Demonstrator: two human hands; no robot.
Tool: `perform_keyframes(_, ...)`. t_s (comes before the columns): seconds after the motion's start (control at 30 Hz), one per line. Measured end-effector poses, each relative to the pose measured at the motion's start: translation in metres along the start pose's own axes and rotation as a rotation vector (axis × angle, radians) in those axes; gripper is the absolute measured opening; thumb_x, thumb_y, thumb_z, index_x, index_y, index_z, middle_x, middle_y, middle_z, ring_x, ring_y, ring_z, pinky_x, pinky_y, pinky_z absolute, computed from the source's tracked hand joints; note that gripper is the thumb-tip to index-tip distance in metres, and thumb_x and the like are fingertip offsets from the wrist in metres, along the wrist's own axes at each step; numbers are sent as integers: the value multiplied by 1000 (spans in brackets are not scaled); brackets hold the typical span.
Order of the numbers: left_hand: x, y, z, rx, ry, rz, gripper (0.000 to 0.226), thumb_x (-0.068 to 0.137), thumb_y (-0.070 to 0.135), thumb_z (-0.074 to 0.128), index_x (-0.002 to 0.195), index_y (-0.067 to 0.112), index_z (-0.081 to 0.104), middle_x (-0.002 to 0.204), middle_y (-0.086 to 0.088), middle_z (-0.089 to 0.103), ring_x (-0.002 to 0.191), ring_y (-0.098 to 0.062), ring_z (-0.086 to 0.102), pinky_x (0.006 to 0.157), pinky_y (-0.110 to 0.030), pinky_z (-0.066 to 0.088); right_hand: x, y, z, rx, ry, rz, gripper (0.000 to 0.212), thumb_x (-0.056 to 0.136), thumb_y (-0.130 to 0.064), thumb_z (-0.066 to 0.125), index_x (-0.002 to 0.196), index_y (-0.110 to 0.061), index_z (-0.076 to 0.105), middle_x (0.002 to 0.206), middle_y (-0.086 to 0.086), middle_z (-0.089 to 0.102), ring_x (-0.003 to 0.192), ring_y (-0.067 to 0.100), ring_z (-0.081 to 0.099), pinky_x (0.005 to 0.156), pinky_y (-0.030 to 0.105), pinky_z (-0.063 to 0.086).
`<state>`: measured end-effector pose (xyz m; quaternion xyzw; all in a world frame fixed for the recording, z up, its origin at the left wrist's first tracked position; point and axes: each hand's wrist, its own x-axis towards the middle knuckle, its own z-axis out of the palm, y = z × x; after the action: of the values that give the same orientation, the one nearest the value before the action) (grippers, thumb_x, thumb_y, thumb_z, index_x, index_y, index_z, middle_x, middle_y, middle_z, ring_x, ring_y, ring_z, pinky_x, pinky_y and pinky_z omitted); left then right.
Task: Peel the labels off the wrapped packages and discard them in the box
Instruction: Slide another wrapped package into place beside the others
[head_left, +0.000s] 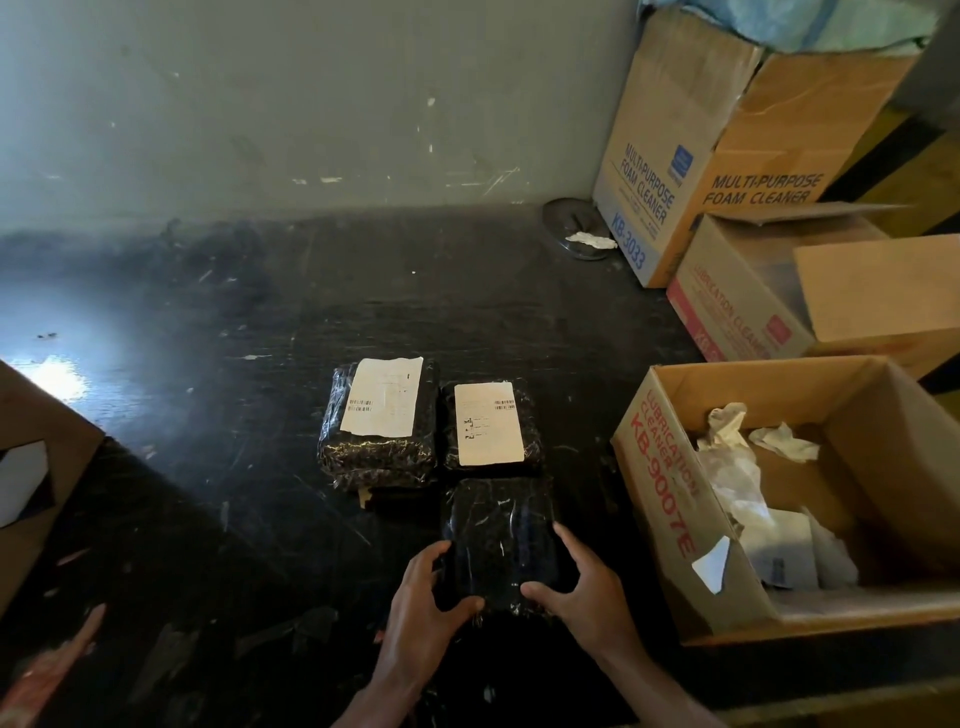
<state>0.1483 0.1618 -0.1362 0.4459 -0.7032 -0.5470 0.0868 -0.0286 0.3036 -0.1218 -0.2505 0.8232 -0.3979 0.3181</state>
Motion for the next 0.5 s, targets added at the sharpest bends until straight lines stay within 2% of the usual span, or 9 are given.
perform_keyframes(0.17, 14, 5, -6, 20, -2, 6, 83, 74, 30, 87, 144, 31, 42, 136, 19, 44, 124, -6, 48, 94, -16, 40, 13, -6, 3, -7, -6, -4, 95, 68, -41, 88, 151, -30, 41, 151, -5, 48, 137, 10, 44, 107, 19, 32)
perform_keyframes(0.37, 19, 5, -10, 66, -18, 18, 83, 72, 33, 87, 142, 31, 42, 131, 22, 40, 115, -1, 47, 85, -12, 40, 21, -3, -1, -9, -39, 8, 97, 67, -41, 89, 151, -29, 42, 151, -5, 47, 136, 9, 42, 105, 18, 30)
perform_keyframes(0.5, 23, 4, -11, 86, -20, 11, 83, 69, 37, 89, 138, 33, 43, 130, 21, 41, 114, -3, 51, 86, -12, 43, 27, -4, -5, -20, -64, 24, 99, 63, -43, 90, 150, -29, 43, 150, -6, 47, 132, 4, 41, 107, 21, 31)
